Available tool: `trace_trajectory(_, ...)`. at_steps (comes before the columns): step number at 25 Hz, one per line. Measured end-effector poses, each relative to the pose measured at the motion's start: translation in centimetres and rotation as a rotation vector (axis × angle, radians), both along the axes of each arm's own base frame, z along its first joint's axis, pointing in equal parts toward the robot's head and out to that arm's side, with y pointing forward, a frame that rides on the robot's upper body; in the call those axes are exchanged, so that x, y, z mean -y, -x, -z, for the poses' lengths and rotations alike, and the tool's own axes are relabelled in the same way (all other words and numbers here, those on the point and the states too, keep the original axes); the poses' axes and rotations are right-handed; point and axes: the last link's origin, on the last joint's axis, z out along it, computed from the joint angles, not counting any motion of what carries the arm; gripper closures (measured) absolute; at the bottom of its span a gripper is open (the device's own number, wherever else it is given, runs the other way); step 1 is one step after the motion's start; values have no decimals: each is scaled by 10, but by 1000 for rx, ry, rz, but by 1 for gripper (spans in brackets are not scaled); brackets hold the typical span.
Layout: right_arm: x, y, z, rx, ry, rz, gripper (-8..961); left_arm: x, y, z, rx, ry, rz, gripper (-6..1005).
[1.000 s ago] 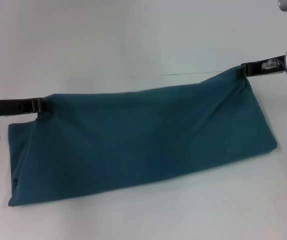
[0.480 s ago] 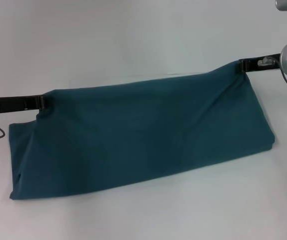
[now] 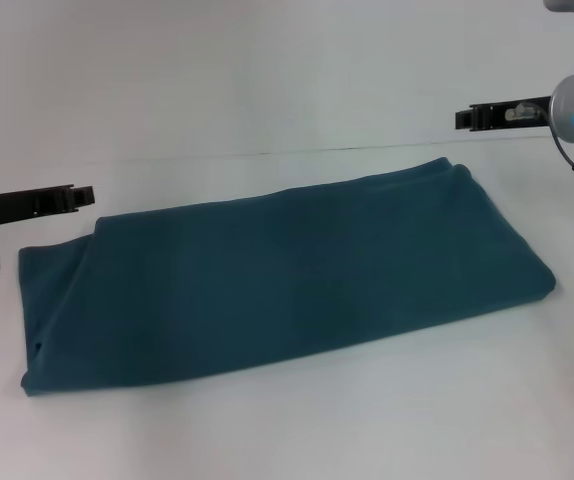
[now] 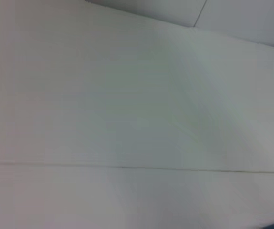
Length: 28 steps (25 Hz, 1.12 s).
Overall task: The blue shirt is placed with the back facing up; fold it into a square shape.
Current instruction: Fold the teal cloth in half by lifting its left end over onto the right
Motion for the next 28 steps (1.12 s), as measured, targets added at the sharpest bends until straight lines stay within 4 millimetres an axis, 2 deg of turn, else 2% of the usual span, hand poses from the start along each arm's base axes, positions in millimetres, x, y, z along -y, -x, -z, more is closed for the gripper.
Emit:
trace_trajectory(1, 0, 0, 0, 2, -1, -2, 734, 0, -1, 1, -5, 2, 4, 880)
trace_trajectory(10, 1, -1, 1, 12, 4, -9, 548, 1, 1, 0, -9, 5, 7, 478)
trace_trajectory(15, 5, 2, 3, 36, 73, -28, 292, 12, 1, -15, 47, 83, 10, 293)
trace_trajectory(18, 9, 9, 0, 51, 114, -59, 173, 26, 3, -27, 103, 153, -13, 202)
trace_trajectory(20, 15, 14, -2, 62, 164, -89, 94, 50, 6, -40, 141, 225, -31, 155)
trace_trajectory(21, 15, 14, -2, 62, 164, -89, 70, 50, 6, -40, 141, 225, -31, 131)
trace_trajectory(23, 19, 19, -2, 69, 204, -109, 22, 65, 11, -48, 136, 259, -46, 84)
trace_trajectory(24, 24, 24, -2, 78, 254, -132, 22, 76, 16, -50, 123, 290, -70, 61)
trace_trajectory(28, 33, 33, 0, 94, 342, -175, 23, 91, 25, -45, 100, 359, -124, 68)
